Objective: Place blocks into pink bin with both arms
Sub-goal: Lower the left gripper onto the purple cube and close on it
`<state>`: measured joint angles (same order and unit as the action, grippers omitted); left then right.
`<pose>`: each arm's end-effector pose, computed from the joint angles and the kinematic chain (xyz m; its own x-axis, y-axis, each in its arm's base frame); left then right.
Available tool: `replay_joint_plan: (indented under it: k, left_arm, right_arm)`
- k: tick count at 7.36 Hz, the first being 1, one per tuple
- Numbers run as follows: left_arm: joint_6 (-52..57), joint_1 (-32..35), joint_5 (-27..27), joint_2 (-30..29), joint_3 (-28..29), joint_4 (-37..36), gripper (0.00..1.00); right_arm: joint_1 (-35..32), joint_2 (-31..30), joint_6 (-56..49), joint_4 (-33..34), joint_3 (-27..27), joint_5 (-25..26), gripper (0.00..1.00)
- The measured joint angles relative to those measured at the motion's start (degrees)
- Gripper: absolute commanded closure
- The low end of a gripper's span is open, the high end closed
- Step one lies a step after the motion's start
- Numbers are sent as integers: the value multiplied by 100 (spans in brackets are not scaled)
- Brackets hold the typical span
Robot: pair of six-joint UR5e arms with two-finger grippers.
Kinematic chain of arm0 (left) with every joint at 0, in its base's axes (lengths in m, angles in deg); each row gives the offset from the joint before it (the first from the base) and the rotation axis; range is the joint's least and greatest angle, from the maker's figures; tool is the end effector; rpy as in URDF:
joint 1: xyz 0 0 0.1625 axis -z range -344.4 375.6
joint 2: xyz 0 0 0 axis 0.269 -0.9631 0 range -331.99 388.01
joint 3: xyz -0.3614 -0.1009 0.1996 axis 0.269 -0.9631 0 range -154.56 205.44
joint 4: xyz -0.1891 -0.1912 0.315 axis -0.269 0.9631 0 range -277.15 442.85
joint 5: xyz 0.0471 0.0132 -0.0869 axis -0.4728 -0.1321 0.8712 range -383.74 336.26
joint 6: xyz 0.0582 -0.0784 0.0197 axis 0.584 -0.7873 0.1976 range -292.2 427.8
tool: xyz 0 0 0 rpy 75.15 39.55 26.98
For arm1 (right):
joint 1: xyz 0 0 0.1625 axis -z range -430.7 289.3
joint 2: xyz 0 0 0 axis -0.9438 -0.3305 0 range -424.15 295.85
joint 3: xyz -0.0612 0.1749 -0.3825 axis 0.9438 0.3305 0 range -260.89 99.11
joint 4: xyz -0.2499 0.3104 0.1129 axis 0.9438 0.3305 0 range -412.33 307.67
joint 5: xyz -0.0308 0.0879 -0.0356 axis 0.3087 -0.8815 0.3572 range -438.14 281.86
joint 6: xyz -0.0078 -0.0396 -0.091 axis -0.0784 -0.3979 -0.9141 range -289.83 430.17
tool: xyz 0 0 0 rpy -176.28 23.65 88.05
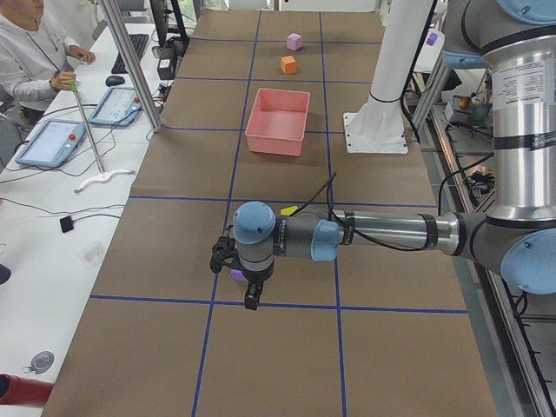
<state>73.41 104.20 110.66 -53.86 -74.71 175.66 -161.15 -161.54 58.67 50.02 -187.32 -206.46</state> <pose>-0.0527 -0.4386 0.6319 0.7071 0.1735 -0.6855 -0.0941 0.9839 0.1520 0.0749 -0.4271 0.6061 0.7701 -0.1579 0.6181 0.1486 0.9866 0.0668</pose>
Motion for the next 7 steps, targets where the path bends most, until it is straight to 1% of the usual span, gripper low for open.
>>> replay_joint_plan:
  k: [3, 4, 5, 6, 7]
  left_arm:
    - [-1, 0, 1, 15, -198, 2, 0]
    - [-10, -3, -11, -24, -216, 27, 0]
    - [-33, -6, -7, -98, -221, 132, 0]
    - [-45, -7, 4, -198, -208, 421, 0]
    - [-62, -8, 11, -389, -104, 818, 0]
  right_arm:
    - [1, 11, -9, -57, -229, -5, 0]
    - [1, 2, -11, -293, -249, -9, 0]
    - [4, -5, -4, -735, -229, -1, 0]
    - [6, 43, 5, -1195, -135, -21, 0]
    - [11, 135, 83, -1521, 10, -120, 0]
